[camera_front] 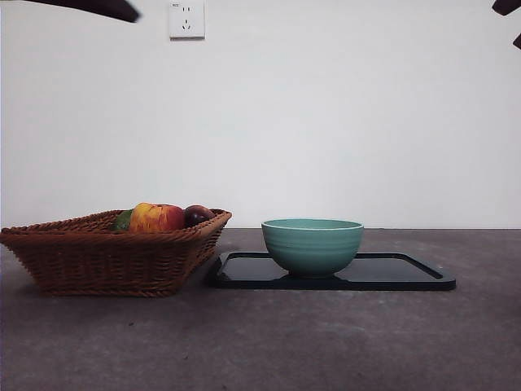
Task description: Pick up the wifruite, put it on the bowl, pick up the plate, put it on desk
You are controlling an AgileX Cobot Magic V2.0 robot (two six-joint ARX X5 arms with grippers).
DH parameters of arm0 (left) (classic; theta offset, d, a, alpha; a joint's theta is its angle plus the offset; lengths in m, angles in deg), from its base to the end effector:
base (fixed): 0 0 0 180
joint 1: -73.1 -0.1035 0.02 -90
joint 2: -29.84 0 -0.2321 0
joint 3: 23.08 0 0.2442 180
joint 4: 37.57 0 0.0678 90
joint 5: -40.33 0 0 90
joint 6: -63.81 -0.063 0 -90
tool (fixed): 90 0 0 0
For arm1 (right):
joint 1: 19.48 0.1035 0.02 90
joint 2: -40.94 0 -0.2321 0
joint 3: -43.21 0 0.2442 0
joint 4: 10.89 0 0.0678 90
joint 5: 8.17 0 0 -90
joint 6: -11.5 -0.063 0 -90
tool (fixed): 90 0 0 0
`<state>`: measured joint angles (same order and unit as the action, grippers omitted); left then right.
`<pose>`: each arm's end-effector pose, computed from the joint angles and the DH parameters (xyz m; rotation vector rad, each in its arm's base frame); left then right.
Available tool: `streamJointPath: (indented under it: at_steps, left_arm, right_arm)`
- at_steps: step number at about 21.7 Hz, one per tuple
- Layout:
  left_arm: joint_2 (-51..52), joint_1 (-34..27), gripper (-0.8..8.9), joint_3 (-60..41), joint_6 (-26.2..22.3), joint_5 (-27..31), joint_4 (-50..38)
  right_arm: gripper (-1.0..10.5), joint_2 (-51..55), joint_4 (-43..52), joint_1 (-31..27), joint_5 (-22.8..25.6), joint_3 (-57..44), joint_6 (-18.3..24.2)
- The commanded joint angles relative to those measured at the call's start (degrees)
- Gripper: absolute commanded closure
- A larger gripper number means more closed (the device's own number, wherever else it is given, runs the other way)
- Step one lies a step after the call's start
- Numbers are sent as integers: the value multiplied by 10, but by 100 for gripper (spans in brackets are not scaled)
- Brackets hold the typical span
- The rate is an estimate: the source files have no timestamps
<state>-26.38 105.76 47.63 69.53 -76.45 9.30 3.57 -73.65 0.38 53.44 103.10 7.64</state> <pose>0.1801 -0.1492 0.2911 -0.0579 0.6396 -0.9781 0.1358 0.0809 0.2583 0.1144 0.7479 0.7820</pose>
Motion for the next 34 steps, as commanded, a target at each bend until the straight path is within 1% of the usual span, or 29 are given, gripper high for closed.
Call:
streamJointPath:
  at_steps: [1,6,8,12,17,21,24,29,34]
  left_arm:
    - [-71,4,500,62,-24,2,-16]
    - [-245,4,500,219,-73,5,-17]
    - [-310,4,500,272,-90,19,-21]
    - [-416,8,501,335,-122,30,-42]
    - [-502,22,501,342,-148,41,-100]
    - [-551,35,501,342,-179,51,-120]
    - [-577,46,501,342,-203,78,-127]
    - [-612,52,501,342,-210,79,-146]
    - [-630,53,501,342,-223,80,-148]
  right_arm:
    - [753,-3,4,3,-2,5,0]
    - [753,-3,0,3,-3,5,0]
    - [753,-3,-4,3,-3,5,0]
    - [753,-3,-15,3,-3,5,1]
    - [753,-3,-17,3,-3,5,0]
    - [753,-3,-21,3,-2,5,0]
    - [753,-3,-28,3,-2,5,1]
    - [753,-3,-36,3,-2,5,0]
    - [753,-3,-42,3,-1,5,1]
